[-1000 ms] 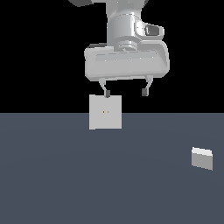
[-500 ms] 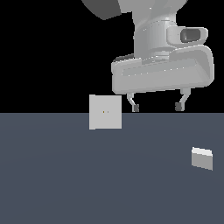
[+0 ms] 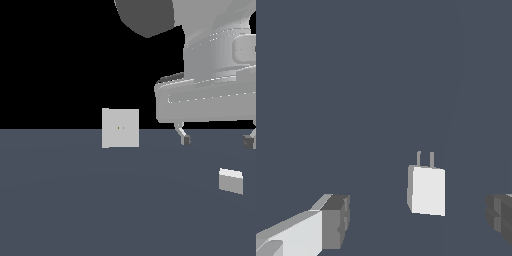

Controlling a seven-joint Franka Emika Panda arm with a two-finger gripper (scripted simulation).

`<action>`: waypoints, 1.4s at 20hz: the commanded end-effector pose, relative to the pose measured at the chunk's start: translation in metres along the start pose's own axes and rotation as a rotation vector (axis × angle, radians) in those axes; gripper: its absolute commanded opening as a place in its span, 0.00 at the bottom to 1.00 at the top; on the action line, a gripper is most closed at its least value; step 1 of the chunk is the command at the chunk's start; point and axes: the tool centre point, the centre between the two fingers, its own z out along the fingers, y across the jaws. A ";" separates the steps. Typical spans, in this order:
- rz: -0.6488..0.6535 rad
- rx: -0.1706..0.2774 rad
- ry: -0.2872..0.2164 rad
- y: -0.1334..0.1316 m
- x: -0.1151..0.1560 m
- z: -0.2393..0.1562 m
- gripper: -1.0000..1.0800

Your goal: Plug the charger into the wall socket.

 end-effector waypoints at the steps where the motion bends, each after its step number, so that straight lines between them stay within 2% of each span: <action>1: 0.037 -0.003 0.013 0.009 -0.001 0.005 0.96; 7: 0.084 -0.006 0.028 0.021 -0.004 0.013 0.96; 15: 0.086 -0.006 0.028 0.022 -0.005 0.019 0.96; 28: 0.090 -0.005 0.028 0.022 -0.015 0.063 0.96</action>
